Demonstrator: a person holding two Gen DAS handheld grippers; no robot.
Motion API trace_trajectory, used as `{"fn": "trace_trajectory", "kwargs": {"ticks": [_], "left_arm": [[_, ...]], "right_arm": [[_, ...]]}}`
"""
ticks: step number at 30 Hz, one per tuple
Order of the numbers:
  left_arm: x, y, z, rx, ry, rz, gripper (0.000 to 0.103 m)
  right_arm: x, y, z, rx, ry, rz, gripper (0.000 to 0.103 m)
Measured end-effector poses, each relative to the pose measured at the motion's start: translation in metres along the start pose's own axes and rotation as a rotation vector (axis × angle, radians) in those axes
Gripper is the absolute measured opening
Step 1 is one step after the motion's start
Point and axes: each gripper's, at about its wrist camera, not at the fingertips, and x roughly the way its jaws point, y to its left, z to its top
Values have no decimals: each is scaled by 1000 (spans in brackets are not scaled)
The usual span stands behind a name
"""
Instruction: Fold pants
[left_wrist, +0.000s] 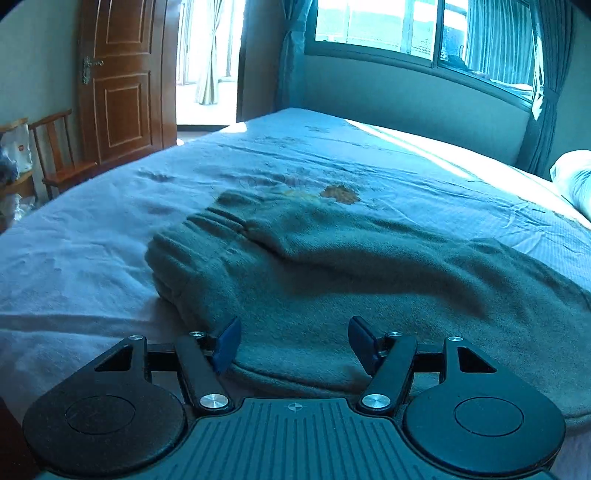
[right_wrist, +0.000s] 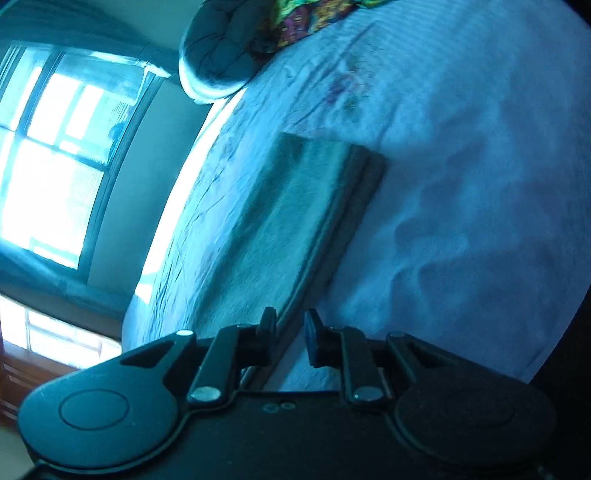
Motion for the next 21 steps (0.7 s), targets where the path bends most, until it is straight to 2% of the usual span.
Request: {"fn": "trace_trajectory", "kwargs": {"ticks": [1, 4, 8, 11, 13, 19, 21], "left_arm": [[-2, 3, 3, 17, -12, 22, 65], [1, 13, 12, 17, -7, 67, 65], [5, 34, 17, -26, 5, 107, 65], [12, 48, 19, -41, 18, 122, 65], [19, 56, 21, -47, 26, 123, 65], [36, 62, 25, -34, 27, 87, 68], [37, 66, 28, -84, 23, 53, 68]], "right_arm": [[4, 22, -6, -96, 44, 44, 14], [34, 74, -22, -253, 121, 149, 20], [101, 158, -52, -439, 221, 242, 25], [146, 215, -82, -593, 296, 298, 36], [173, 246, -100, -694, 326, 331, 48], [257, 320, -147, -884, 427, 345, 51], [279, 329, -158, -930, 447, 325, 50]]}}
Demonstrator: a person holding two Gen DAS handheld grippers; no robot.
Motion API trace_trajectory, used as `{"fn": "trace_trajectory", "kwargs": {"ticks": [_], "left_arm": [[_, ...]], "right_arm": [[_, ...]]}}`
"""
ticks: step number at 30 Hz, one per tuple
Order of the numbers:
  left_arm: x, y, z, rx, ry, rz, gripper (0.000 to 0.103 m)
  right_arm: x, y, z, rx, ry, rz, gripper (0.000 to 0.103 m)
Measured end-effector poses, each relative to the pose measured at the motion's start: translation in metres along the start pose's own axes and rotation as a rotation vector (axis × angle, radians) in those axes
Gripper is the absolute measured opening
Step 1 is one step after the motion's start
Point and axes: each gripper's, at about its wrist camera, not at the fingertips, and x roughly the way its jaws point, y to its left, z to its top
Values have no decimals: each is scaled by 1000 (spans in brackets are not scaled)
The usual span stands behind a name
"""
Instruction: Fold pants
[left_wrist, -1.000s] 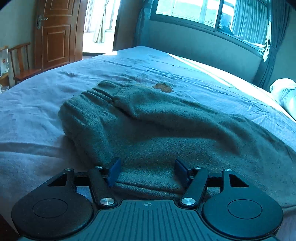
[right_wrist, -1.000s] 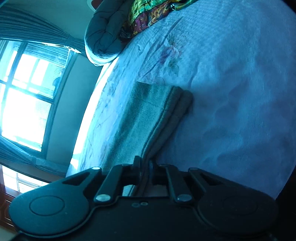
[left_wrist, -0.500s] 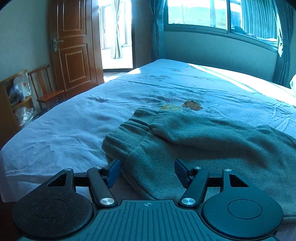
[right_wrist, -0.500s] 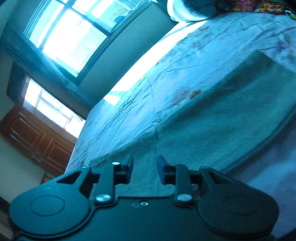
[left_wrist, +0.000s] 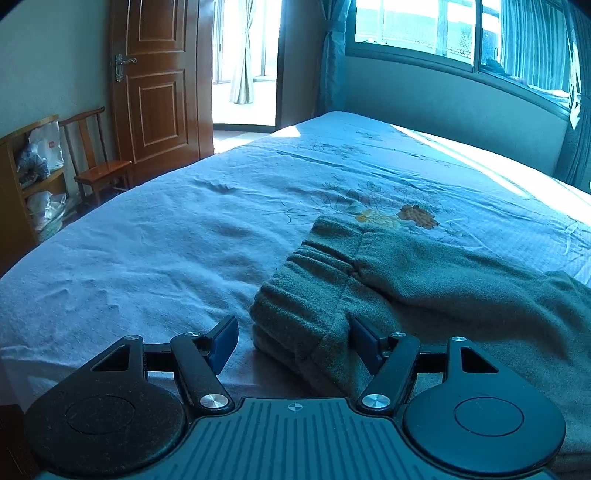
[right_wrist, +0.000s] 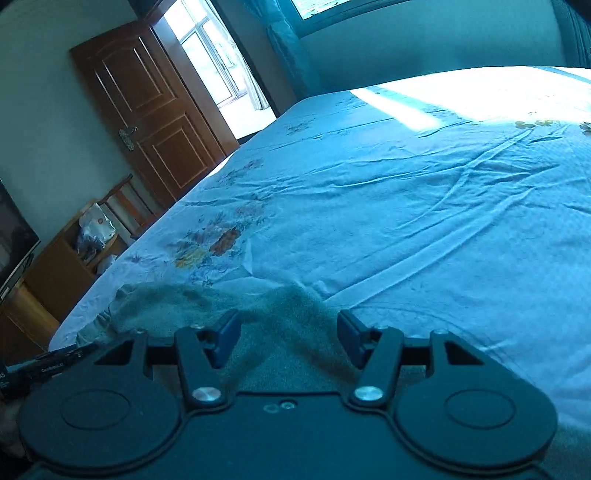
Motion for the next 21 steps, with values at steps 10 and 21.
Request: {"fn": "trace_trajectory", "kwargs": {"ticks": [10, 21], "left_arm": [[23, 13, -8, -78, 52, -13, 71], [-3, 4, -9, 1, -11, 49, 81]], "right_arm": [[72, 17, 9, -195, 145, -40, 0], [-81, -17, -21, 76, -243, -119, 52]]}}
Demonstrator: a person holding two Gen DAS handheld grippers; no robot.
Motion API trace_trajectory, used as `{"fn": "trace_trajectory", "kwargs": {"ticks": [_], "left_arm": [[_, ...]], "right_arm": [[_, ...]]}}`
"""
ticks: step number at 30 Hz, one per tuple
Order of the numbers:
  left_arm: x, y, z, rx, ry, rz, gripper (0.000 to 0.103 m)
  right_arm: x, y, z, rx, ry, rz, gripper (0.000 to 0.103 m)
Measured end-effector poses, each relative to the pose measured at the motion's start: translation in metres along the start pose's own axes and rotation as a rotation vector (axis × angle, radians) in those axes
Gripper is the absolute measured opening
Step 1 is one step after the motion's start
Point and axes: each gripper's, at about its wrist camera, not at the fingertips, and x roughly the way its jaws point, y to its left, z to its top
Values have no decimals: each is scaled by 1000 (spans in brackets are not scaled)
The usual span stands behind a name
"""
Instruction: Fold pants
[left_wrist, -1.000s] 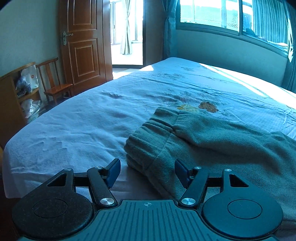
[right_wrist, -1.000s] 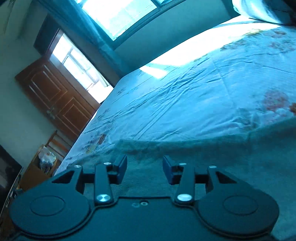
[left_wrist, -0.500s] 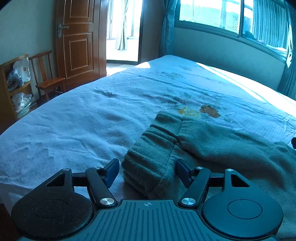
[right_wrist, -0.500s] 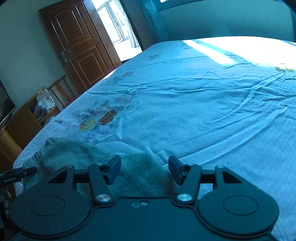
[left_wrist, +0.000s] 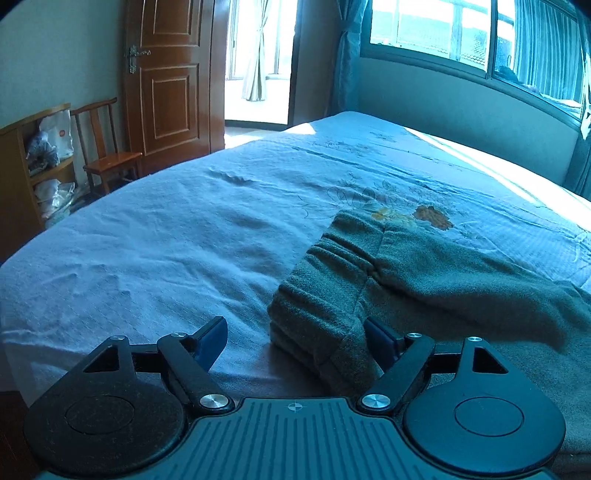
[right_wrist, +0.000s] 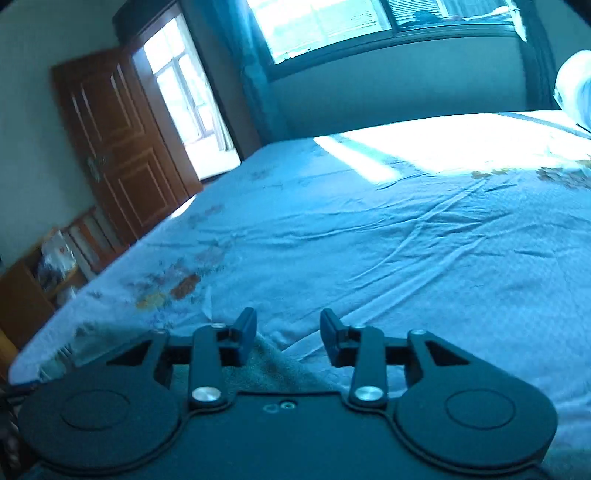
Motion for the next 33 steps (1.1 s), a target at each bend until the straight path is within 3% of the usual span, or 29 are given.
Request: {"fn": "trace_trajectory", "kwargs": {"ticks": [1, 2, 6, 9, 11, 14, 18, 20, 21, 22, 23, 25, 28, 30, 32, 33], "left_arm": [[-6, -3, 0, 5, -11, -2, 81], [-12, -8, -1, 1, -27, -10, 81], [-29, -40, -3, 28, -53, -57, 81], [-37, -71, -7, 67, -49, -90, 81], [-47, -94, -9, 88, -50, -120, 81], [-64, -117, -12, 107, -60, -153, 81], [-78, -130, -19, 113, -46, -159, 81], [-78, -129, -25, 114, -16, -158, 81], [-74, -130, -31, 138, 22, -154, 81], [-67, -133, -37, 172, 63, -137, 83], [-56, -136, -46, 228, 109, -119, 89], [-52, -136, -55, 268, 76, -115, 96], [-54, -130, -50, 241, 83, -139, 97], [-64, -131, -44, 206, 83, -116, 96], [-96, -139, -37, 104, -10, -218, 96], [-105, -154, -37, 113, -17, -275, 96]], "right_arm": [[-40, -23, -6, 66, -76, -27, 67], [-78, -48, -15, 131, -131, -88, 70], [-222, -153, -65, 411, -260, -334, 38], [-300, -205, -108, 621, -349, -460, 36], [-334, -228, -136, 758, -399, -483, 36], [-343, -249, -162, 889, -421, -451, 37], [-322, -271, -169, 967, -396, -388, 39], [-310, -274, -169, 957, -374, -380, 28], [-304, -273, -166, 918, -352, -412, 4], [-299, -272, -163, 892, -329, -435, 2], [-295, -270, -163, 875, -334, -447, 1], [-294, -268, -162, 874, -343, -459, 1], [-297, -264, -162, 882, -353, -456, 1], [-297, -266, -159, 868, -337, -455, 2], [-299, -273, -162, 921, -351, -425, 7], [-301, -274, -162, 936, -371, -408, 13]]}}
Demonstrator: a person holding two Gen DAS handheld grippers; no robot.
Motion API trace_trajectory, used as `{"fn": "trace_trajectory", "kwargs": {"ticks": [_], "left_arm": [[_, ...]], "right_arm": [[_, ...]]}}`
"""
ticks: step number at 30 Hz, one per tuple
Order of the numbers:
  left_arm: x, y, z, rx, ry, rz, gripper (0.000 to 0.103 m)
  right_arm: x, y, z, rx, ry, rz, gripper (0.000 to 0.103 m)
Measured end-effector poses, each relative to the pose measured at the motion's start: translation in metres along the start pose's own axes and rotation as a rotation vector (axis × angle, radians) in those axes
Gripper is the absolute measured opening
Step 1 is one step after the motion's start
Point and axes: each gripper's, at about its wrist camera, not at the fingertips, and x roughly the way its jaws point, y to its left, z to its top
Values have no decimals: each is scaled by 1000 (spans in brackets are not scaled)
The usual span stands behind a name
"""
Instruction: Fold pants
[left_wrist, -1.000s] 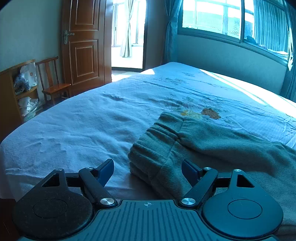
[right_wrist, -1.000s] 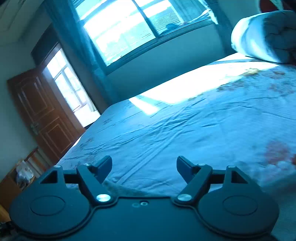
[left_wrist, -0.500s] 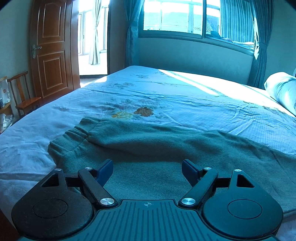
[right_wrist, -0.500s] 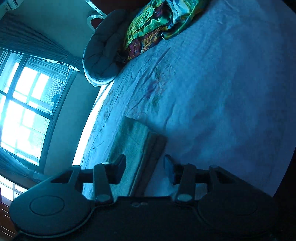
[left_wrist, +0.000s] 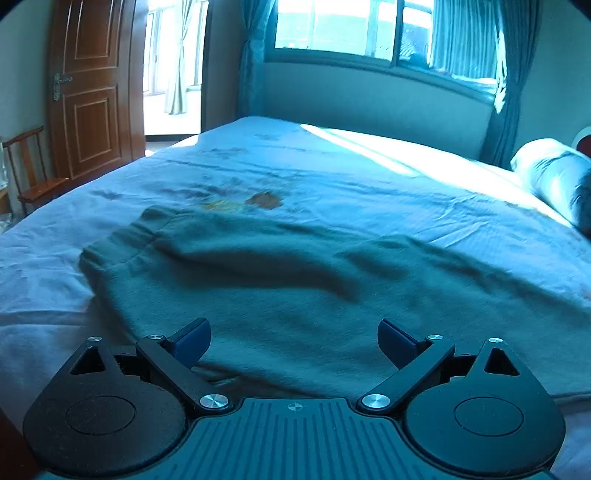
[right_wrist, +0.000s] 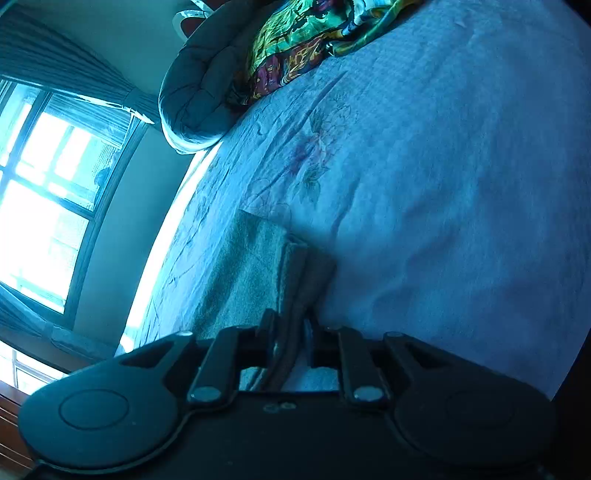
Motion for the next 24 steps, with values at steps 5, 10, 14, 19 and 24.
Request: {"fn": "trace_trajectory", "kwargs": {"ticks": [5, 10, 14, 19, 24], "left_arm": [[10, -132, -20, 106, 80, -197, 97], [12, -260, -66, 219, 152, -227, 97], [-1, -296, -77, 237, 147, -178, 97], [-3, -297, -82, 294, 153, -185, 100], [1, -302, -88, 321, 140, -178, 103]], "right_arm": [[-5, 4, -3, -31, -54, -22, 15], [-4, 0, 1, -33, -24, 22, 16], [-7, -10, 5, 0, -11, 58, 16], [-7, -17, 5, 40, -13, 83, 17], [-1, -9, 3, -14, -7, 25, 7]]}}
